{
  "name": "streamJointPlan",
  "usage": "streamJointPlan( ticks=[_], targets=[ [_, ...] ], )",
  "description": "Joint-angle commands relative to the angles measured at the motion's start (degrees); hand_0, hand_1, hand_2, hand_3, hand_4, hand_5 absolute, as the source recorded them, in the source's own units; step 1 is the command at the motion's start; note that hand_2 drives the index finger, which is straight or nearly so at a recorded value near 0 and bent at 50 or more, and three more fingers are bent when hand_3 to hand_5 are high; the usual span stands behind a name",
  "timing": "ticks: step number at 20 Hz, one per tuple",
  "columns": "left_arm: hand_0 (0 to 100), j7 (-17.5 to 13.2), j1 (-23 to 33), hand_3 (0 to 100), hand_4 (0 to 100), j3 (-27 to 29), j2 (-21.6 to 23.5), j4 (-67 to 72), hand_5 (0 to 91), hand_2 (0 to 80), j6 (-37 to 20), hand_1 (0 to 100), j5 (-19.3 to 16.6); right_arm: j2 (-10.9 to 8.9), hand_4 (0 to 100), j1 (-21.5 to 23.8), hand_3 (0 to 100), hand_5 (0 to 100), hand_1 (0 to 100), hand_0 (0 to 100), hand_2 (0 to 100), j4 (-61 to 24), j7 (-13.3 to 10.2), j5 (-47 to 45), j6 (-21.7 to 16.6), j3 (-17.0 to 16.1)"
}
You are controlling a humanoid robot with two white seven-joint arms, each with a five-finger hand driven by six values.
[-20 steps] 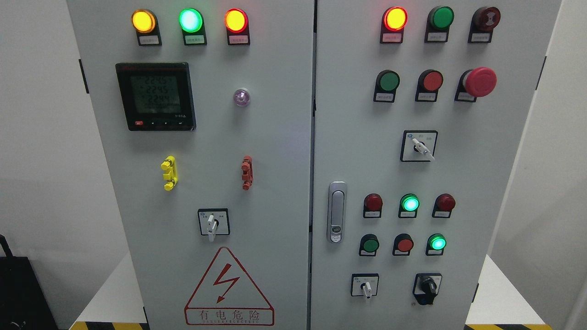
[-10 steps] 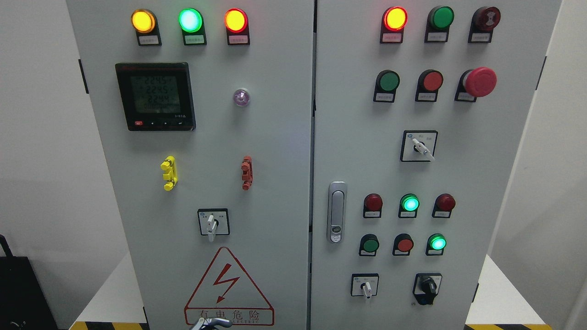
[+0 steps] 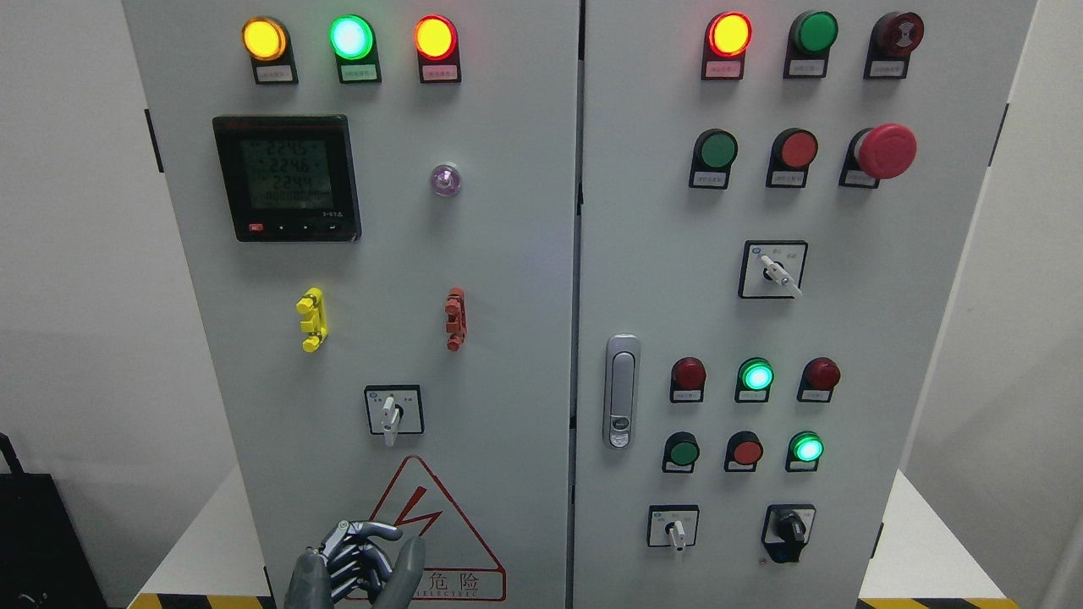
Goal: Turn on light switch 1
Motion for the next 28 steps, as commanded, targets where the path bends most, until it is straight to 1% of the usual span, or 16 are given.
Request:
streamJointPlan(
  ticks=[1, 3, 5, 8, 12, 19, 21, 23, 26, 28],
  targets=[
    [7, 1.77, -1.61, 89, 92, -1.3, -0.95, -1.91, 84.8, 53.3, 1.9, 60, -1.11, 0.0, 0, 0.0, 0, 0, 0, 5, 0, 0.0, 0.37, 0.02, -0.04, 0.0],
    [7, 2.3, -2.05, 89, 92, -1.3, -1.04, -1.91, 84.8, 53.4, 2.52, 60, -1.2, 0.0, 0, 0.0, 0, 0, 0, 5, 0, 0.0, 0.37, 0.02, -0.04, 0.0],
    [7, 4.05, -3.63, 89, 92, -1.3, -1.13, -1.91, 84.8, 53.4, 4.01, 60, -1.37, 0.0, 0, 0.0, 0, 0, 0, 5, 0, 0.0, 0.37, -0.07, -0.04, 0.0],
    [7, 4.32, -4.6, 89, 92, -1.3, -1.39, -1.82, 84.8, 53.4, 6.12, 60, -1.37, 0.0, 0, 0.0, 0, 0, 0, 5, 0, 0.0, 0.37, 0.02, -0.04, 0.0],
    [6, 5.64, -7.23, 89, 91, -1.3, -1.83, -1.82, 84.7, 53.4, 9.19, 60, -1.28, 0.0, 0, 0.0, 0, 0, 0, 5, 0, 0.0, 0.37, 0.02, -0.04, 0.0],
    [6, 6.0, -8.47, 90, 92, -1.3, -2.01, -1.65, 84.8, 53.7, 10.26, 60, -1.28, 0.0, 0, 0.0, 0, 0, 0, 5, 0, 0.0, 0.37, 0.02, -0.04, 0.0],
    [6, 7.13, -8.82, 90, 92, -1.21, -2.1, -1.65, 84.6, 53.6, 10.43, 60, -1.28, 0.0, 0, 0.0, 0, 0, 0, 5, 0, 0.0, 0.37, 0.02, -0.04, 0.0],
    [5, 7.49, -9.26, 89, 91, -1.21, -2.18, -1.56, 84.0, 52.9, 10.69, 60, -1.28, 0.0, 0, 0.0, 0, 0, 0, 5, 0, 0.0, 0.37, 0.02, -0.04, 0.0],
    [5, 7.49, -10.4, 88, 90, -1.21, -2.27, -1.47, 83.1, 52.2, 13.68, 59, -1.28, 0.0, 0, 0.0, 0, 0, 0, 5, 0, 0.0, 0.29, 0.02, -0.04, 0.0],
    [5, 7.67, -10.58, 88, 90, -1.21, -2.36, -1.47, 82.4, 52.1, 13.95, 60, -1.28, 0.0, 0, 0.0, 0, 0, 0, 5, 0, 0.0, 0.37, 0.02, -0.04, 0.0]
  ],
)
